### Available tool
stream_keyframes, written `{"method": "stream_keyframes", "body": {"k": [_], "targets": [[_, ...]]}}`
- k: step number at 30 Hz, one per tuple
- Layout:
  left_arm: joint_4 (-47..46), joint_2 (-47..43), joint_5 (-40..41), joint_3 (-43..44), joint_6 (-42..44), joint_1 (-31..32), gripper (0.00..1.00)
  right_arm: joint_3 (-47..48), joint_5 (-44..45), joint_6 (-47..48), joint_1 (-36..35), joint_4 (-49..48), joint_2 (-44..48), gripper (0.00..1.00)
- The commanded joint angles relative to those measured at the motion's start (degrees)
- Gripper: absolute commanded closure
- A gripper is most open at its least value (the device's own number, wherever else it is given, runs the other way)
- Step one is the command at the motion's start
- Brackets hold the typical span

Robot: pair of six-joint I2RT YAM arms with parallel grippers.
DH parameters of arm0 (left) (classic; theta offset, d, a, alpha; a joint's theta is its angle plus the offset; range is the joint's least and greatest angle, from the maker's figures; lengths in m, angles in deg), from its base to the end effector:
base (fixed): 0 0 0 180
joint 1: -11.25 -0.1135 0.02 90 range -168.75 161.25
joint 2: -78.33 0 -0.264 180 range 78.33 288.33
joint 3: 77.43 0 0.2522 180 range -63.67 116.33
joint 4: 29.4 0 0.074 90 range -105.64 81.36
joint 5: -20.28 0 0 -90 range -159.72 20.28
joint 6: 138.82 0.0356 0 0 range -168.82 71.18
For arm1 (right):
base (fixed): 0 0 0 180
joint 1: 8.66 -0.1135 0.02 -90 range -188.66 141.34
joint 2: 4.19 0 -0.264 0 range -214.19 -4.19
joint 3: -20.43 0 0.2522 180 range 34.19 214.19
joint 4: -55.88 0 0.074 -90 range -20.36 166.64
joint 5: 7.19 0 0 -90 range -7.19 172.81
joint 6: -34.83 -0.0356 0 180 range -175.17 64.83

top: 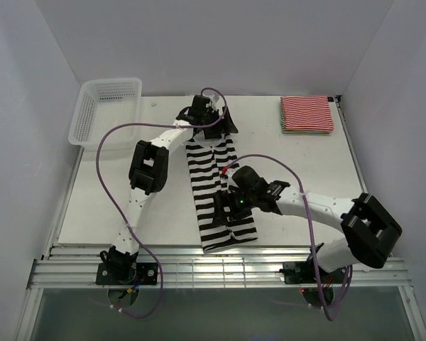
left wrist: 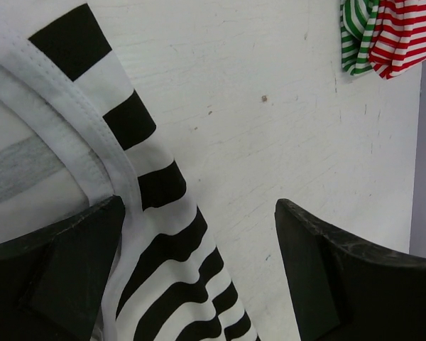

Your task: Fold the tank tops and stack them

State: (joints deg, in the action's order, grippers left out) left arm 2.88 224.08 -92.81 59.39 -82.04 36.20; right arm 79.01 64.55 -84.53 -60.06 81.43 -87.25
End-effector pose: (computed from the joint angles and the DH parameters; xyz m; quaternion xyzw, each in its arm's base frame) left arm 0.5088 -0.2521 0.1526 0.0181 0.8959 -0.3560 0.2650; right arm 0.1703 0.2312 0.1884 -0.2306 0.9004 0.3322 0.1604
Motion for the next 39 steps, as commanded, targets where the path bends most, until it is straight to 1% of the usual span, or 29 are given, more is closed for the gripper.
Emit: {"method": "stream_keyframes", "body": {"k": [1,6,10,11,12,13,15,16,17,19,20,22,23,25,26,27,29,30,33,36,38,39], "targets": [[3.6,-8.3,-0.1,-0.3,1.7,-0.1,0.02,4.0,2.2,0.8,-0.1,3.3,5.8,0.10],[4.2,-17.0,-3.4,-0.1,2.0,0.3,0.02,2.6,3.2,0.0,0.4,5.3,13.5,0.10],[6.9,-23.1,-5.3,-2.3,2.2,0.6,0.02,-0.2,4.4,0.0,3.6,8.2,18.6,0.10],[7.8,-24.5,-4.7,-3.2,2.3,0.8,0.02,-0.6,4.1,0.4,4.4,9.1,20.2,0.10],[8.9,-26.0,-4.1,-6.2,2.4,1.1,0.02,-1.1,3.6,0.6,5.2,9.5,20.8,0.10],[10.2,-30.0,-3.0,-8.9,2.6,1.2,0.02,-1.7,2.4,0.9,7.1,9.7,21.4,0.10],[10.7,-35.1,0.1,-16.0,2.2,2.0,0.02,-3.1,0.4,1.8,9.2,10.7,22.3,0.10],[11.3,-40.8,1.3,-24.8,1.6,2.4,0.02,-3.6,-1.1,2.1,10.9,11.2,22.5,0.10],[11.4,-43.9,2.5,-29.8,-1.4,3.0,0.02,-4.8,-1.4,2.6,11.7,11.7,22.9,0.10],[11.2,-50.2,4.5,-40.3,-4.4,4.1,0.02,-6.1,-2.0,3.3,13.8,13.1,23.4,0.10],[11.2,-56.2,5.2,-50.1,-7.4,5.8,0.02,-6.9,-2.6,3.8,14.4,13.3,24.1,0.10],[11.4,-61.7,6.4,-58.9,-10.7,8.0,0.02,-9.3,-5.1,4.4,15.7,13.3,24.4,0.10],[11.4,-66.7,6.2,-66.4,-12.4,10.2,0.02,-10.0,-6.2,4.5,16.0,13.3,24.4,0.10],[12.6,-70.9,6.3,-72.2,-17.1,12.7,0.02,-11.9,-8.9,5.1,16.3,13.3,24.0,0.10],[13.3,-74.6,6.0,-76.4,-18.8,14.7,0.02,-12.3,-9.5,5.3,16.5,13.3,23.7,0.10],[13.6,-76.2,5.8,-78.3,-22.0,15.6,0.02,-13.1,-9.9,5.2,16.5,13.3,23.6,0.10],[14.2,-79.3,4.4,-82.8,-25.5,18.2,0.02,-13.5,-10.7,5.4,16.9,13.3,23.7,0.10],[14.3,-81.7,4.2,-83.7,-27.5,19.1,0.02,-13.7,-10.7,5.4,16.9,13.3,23.7,0.10],[16.5,-85.3,4.7,-86.1,-30.0,20.4,0.02,-14.5,-10.7,5.1,17.0,13.3,24.4,0.10],[16.1,-85.6,4.1,-88.3,-30.7,20.7,0.02,-14.9,-9.6,5.0,17.1,13.3,24.2,0.10],[14.3,-84.0,2.4,-89.3,-31.0,20.9,0.03,-15.0,-8.5,4.8,17.3,13.2,23.9,0.10],[13.0,-83.1,2.0,-89.7,-31.1,21.1,0.05,-14.9,-8.4,4.7,17.5,13.1,23.8,0.10]]}}
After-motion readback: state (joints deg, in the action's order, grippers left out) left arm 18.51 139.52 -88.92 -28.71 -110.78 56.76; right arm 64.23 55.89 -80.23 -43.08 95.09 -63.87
